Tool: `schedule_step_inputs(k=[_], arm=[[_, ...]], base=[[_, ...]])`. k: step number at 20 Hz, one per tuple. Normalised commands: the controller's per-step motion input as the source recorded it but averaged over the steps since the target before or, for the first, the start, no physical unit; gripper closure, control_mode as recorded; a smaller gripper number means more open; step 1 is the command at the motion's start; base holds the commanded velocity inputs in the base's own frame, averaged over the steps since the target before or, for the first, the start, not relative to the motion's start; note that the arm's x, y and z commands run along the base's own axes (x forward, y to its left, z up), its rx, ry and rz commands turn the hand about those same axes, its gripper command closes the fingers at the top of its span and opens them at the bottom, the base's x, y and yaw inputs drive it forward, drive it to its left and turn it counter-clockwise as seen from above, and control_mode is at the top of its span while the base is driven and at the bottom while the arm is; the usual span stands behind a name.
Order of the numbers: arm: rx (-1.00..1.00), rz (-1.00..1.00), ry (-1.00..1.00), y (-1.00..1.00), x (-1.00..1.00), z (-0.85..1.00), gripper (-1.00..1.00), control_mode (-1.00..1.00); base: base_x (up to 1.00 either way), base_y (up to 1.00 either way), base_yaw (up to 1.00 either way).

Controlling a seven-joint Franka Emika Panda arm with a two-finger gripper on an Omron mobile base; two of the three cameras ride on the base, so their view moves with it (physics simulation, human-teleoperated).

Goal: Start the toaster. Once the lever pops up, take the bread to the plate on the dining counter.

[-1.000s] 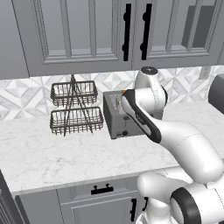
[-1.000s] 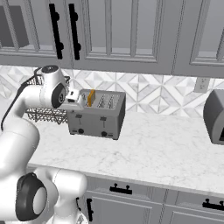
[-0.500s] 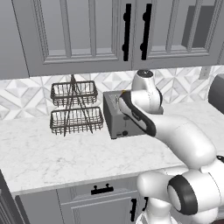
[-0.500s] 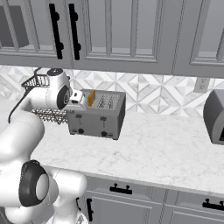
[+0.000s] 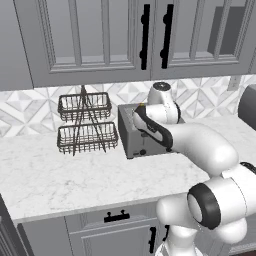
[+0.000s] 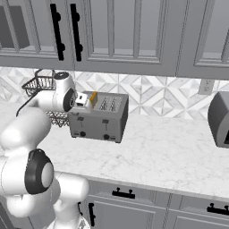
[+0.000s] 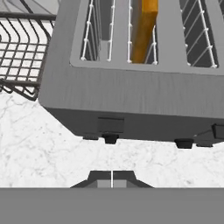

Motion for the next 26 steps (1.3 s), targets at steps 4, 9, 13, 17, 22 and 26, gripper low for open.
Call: schedule_step_inputs(k=[4,9,13,17,22,26], arm=[[0.00,0.00,0.00,0.00,0.25,-0.14,1.00,-1.00],[0.00,0.00,0.00,0.00,0.17,-0.17,1.00,-1.00],[0.00,0.00,0.00,0.00,0.12,-0.14,1.00,-1.00],[0.00,0.00,0.00,0.00,0.13,-0.10,1.00,-1.00],[0.00,0.00,0.00,0.00,0.03,-0.17,1.00,-1.00],[0.00,0.00,0.00,0.00,0.00,-0.18,1.00,-1.00]], base=[[0.00,0.00,0.00],[0.00,0.00,0.00],[0.00,0.00,0.00],[0.00,0.00,0.00],[0.00,0.00,0.00],[0.00,0.00,0.00]])
